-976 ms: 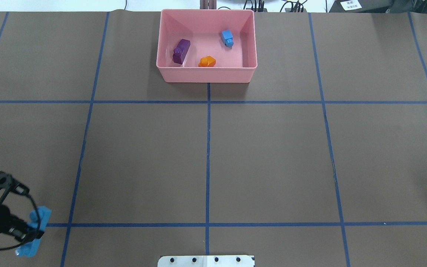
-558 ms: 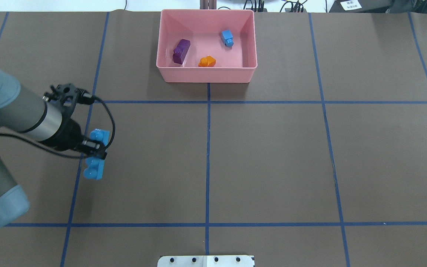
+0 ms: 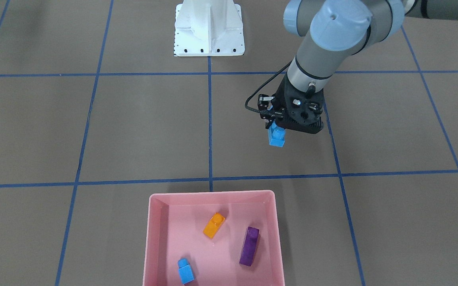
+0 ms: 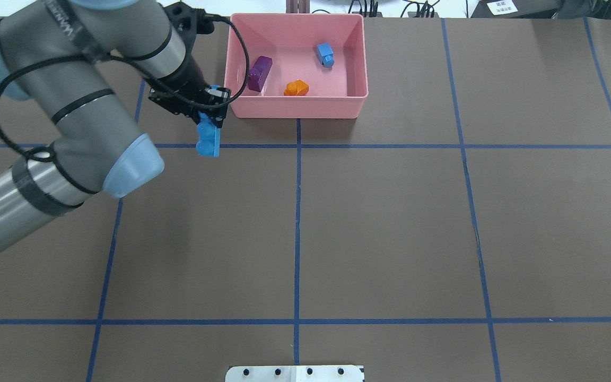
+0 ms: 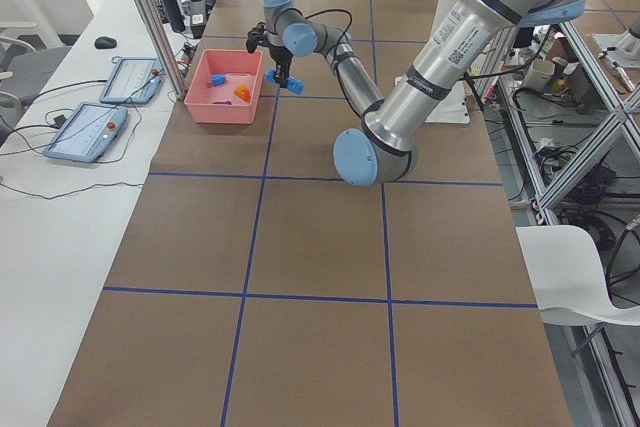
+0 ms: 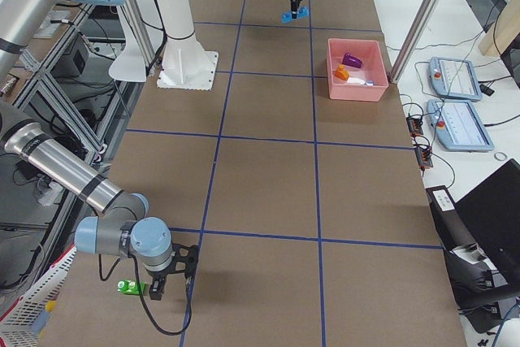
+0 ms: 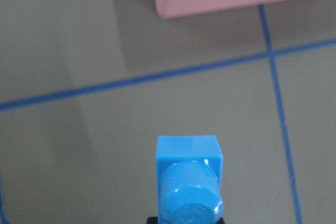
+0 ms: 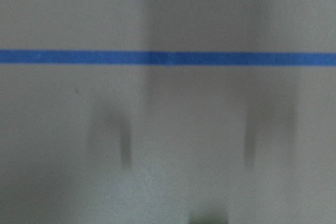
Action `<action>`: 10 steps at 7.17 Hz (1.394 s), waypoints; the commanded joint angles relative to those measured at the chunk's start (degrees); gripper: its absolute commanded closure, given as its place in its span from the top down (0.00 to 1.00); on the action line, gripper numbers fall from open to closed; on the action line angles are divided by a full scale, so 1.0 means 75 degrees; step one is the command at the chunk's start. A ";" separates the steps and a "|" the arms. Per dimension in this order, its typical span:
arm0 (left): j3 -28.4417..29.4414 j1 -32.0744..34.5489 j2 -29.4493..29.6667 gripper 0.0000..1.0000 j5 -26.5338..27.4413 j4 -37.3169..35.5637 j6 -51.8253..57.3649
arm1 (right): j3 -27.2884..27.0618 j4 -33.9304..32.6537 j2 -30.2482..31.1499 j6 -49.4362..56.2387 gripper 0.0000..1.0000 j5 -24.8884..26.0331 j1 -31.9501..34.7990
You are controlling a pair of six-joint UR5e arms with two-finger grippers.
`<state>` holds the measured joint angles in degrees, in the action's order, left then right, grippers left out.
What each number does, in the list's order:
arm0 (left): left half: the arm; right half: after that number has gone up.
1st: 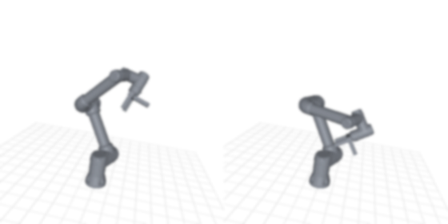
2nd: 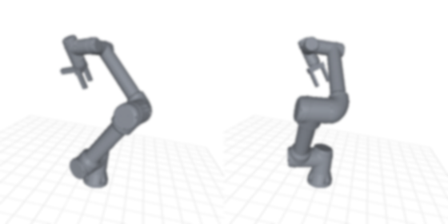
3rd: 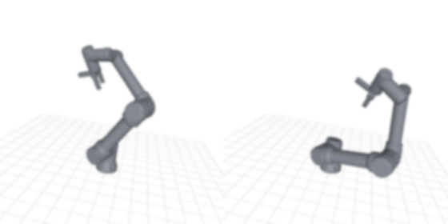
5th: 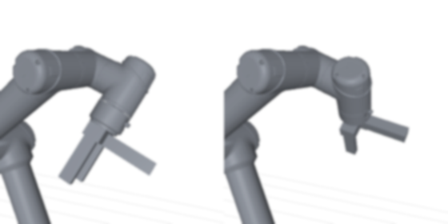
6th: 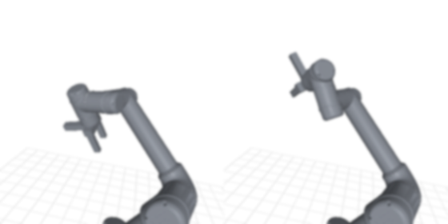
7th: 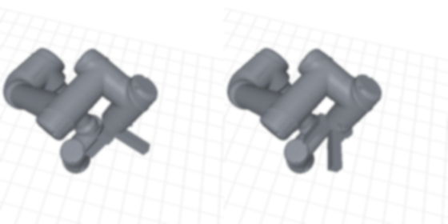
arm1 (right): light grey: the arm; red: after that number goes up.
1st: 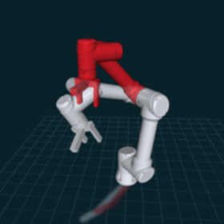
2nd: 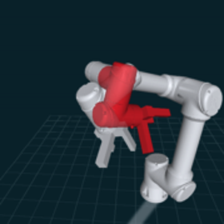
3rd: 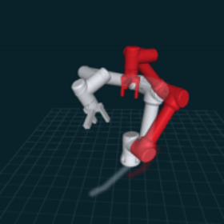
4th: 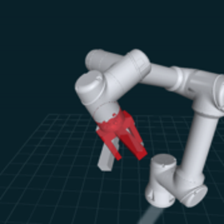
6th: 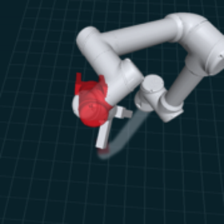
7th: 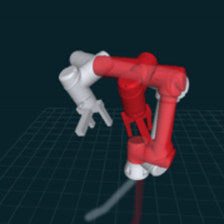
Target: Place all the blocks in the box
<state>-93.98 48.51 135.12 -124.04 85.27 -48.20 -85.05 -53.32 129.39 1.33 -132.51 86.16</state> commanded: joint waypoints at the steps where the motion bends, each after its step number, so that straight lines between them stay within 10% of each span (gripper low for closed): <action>1: 0.1206 0.0258 0.1151 0.00 0.0015 0.0045 -0.0262 | 0.0510 0.0336 0.0162 0.0033 0.99 -0.0262 0.0019; 6: 0.3596 0.0551 0.2219 0.00 0.0121 0.1789 -0.1002 | 0.1331 0.1307 0.0139 -0.0001 0.96 -0.0180 0.0019; 8: 0.4545 0.0576 0.2560 0.00 0.0504 0.2712 -0.1423 | 0.1484 0.1320 0.0151 -0.0001 0.66 -0.0203 0.0019; 10: 0.5484 0.0610 0.2900 0.00 0.0962 0.3545 -0.1483 | 0.1497 0.1320 0.0185 0.0091 0.00 -0.0250 0.0020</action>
<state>-56.83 52.88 155.53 -118.95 108.19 -58.96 -73.97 -43.45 130.59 1.54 -134.14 86.30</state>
